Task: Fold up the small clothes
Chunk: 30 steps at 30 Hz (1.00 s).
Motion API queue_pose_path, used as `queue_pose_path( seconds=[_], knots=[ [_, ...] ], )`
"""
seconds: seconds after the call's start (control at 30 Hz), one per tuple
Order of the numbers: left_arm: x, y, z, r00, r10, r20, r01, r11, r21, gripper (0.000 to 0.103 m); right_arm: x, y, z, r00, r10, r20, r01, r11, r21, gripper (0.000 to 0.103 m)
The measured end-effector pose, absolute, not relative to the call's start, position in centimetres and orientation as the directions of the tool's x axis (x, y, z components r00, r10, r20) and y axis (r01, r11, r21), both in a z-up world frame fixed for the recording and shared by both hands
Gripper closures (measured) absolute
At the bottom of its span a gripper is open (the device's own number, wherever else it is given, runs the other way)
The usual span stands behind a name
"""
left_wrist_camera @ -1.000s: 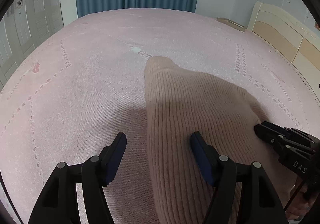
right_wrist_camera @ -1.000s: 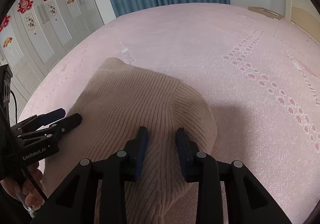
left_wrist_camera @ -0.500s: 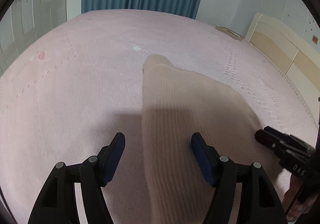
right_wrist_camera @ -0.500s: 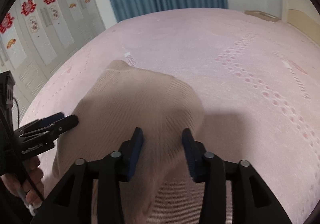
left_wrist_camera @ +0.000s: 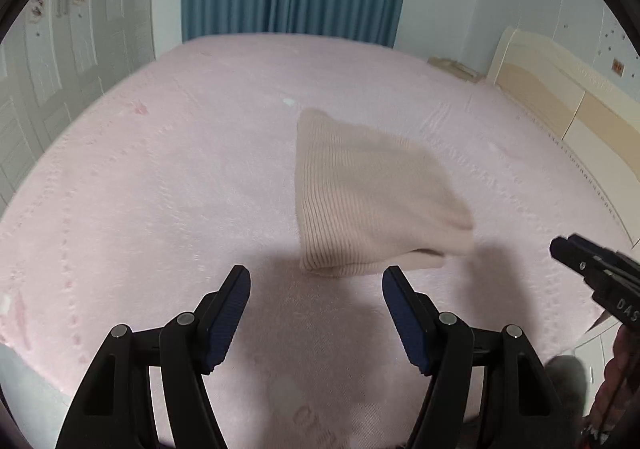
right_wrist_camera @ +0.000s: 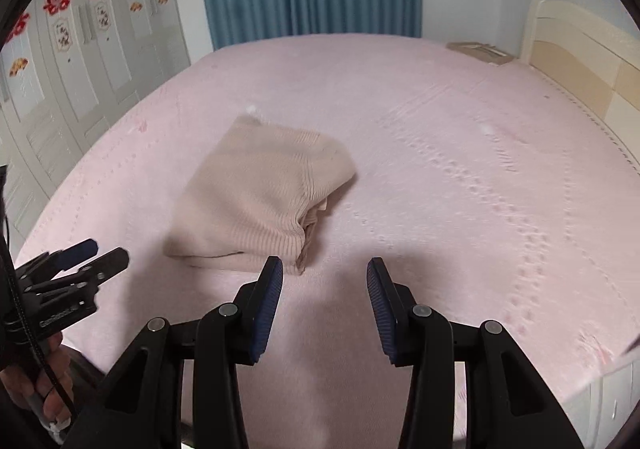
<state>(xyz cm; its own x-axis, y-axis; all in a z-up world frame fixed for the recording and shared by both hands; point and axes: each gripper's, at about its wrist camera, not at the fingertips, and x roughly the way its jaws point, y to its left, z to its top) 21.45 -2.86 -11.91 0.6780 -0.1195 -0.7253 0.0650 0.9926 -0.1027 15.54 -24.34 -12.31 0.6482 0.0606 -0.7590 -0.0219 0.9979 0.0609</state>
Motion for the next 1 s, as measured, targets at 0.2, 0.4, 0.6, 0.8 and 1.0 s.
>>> queue_pose_path(
  seconds=[0.2, 0.4, 0.6, 0.8, 1.0],
  knots=[
    [16.7, -2.3, -5.2, 0.744, -0.111, -0.659, 0.036, 0.991, -0.127, 0.017, 11.2, -24.3, -8.1, 0.655, 0.07, -0.752, 0.0, 0.996, 0.093, 0.05],
    [13.6, -3.2, -2.0, 0.773, -0.059, -0.631, 0.028, 0.998, -0.06, 0.01, 7.2, -23.8, -5.3, 0.714, 0.04, -0.699, 0.005, 0.998, 0.061, 0.011],
    [12.4, -3.8, -1.1, 0.781, -0.05, -0.622, 0.028, 0.999, -0.045, 0.01, 5.3, -24.1, -4.0, 0.724, 0.043, -0.689, 0.017, 0.997, 0.079, 0.006],
    [11.3, -3.9, -1.1, 0.782, -0.052, -0.621, 0.032, 0.999, -0.043, 0.01, 4.5, -24.5, -3.4, 0.722, 0.047, -0.69, 0.022, 0.996, 0.09, 0.006],
    [11.0, -4.6, -1.0, 0.784, -0.049, -0.619, 0.04, 0.999, -0.029, 0.01, 4.2, -24.6, -3.0, 0.723, 0.028, -0.69, 0.034, 0.996, 0.077, 0.006]
  ],
)
